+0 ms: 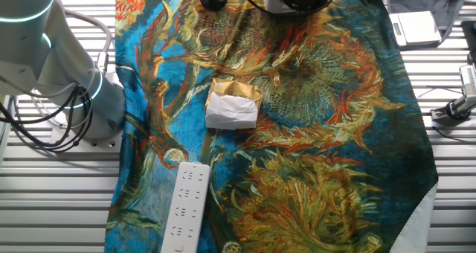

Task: Grasp the handle and close the drawer

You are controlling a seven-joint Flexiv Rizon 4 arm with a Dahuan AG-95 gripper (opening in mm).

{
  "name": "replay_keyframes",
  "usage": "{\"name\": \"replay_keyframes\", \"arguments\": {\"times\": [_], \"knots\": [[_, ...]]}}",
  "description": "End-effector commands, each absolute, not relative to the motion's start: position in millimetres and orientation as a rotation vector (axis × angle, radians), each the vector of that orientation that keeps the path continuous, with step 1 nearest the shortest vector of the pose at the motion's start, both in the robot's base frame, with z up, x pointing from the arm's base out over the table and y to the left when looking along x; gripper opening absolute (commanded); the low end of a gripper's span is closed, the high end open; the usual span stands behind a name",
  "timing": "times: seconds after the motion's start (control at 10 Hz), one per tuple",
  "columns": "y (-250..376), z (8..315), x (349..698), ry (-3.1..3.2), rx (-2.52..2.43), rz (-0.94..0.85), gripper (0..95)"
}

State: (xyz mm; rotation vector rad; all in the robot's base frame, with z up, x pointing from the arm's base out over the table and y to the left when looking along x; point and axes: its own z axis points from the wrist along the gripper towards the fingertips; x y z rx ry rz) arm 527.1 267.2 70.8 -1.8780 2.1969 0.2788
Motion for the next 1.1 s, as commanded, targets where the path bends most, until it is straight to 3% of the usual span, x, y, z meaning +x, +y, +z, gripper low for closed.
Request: {"name": "replay_keyframes", "arguments": {"times": [0.1,1.1], "knots": [[266.9,71.3,526.6,2.199,-1.884,0.274,0.0],[266.9,71.3,526.6,2.169,-1.917,0.259,0.0]]}}
